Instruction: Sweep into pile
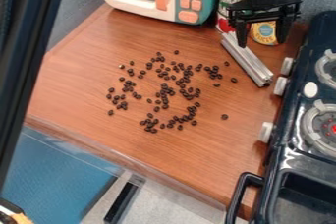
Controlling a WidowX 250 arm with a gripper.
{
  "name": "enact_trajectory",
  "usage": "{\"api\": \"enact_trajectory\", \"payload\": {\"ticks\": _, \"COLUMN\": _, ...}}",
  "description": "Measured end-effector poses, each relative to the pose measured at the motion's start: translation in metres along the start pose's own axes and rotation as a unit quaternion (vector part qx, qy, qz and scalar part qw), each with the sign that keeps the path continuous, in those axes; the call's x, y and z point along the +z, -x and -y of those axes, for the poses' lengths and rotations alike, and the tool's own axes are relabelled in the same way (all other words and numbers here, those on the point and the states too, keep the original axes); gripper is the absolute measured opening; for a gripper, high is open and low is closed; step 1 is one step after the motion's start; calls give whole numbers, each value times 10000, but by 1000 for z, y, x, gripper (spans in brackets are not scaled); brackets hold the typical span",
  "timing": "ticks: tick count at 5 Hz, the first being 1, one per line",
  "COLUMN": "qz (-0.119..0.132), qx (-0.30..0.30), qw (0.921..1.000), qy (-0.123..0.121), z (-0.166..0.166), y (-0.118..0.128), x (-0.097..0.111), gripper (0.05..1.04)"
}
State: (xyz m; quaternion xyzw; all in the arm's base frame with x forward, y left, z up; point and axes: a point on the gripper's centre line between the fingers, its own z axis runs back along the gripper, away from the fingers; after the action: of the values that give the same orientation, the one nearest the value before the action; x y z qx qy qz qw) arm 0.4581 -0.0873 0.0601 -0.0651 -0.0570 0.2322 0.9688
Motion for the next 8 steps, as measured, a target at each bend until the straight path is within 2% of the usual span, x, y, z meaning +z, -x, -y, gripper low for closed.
{"api": "enact_trajectory", "payload": {"ticks": 1, "qz": -233, "qx": 66, "qw": 9996, "qy": -174, "z": -6, "y": 6, "x": -23, "gripper": 999}}
{"api": "enact_trajectory", "payload": {"ticks": 2, "qz": -224, "qx": 405, "qw": 9988, "qy": -135, "z": -1, "y": 2, "x": -14, "gripper": 999}}
{"api": "enact_trajectory", "payload": {"ticks": 3, "qz": -174, "qx": 684, "qw": 9973, "qy": -212, "z": -2, "y": -1, "x": -7, "gripper": 999}}
{"api": "enact_trajectory", "payload": {"ticks": 4, "qz": 77, "qx": 1018, "qw": 9937, "qy": -456, "z": -7, "y": -6, "x": -7, "gripper": 999}}
{"api": "enact_trajectory", "payload": {"ticks": 5, "qz": 594, "qx": 1292, "qw": 9837, "qy": -1096, "z": -3, "y": 1, "x": -3, "gripper": 999}}
{"api": "enact_trajectory", "payload": {"ticks": 6, "qz": 746, "qx": 1261, "qw": 9795, "qy": -1385, "z": 3, "y": 6, "x": 9, "gripper": 999}}
{"api": "enact_trajectory", "payload": {"ticks": 8, "qz": 449, "qx": 1299, "qw": 9802, "qy": -1427, "z": -3, "y": 5, "x": -7, "gripper": 999}}
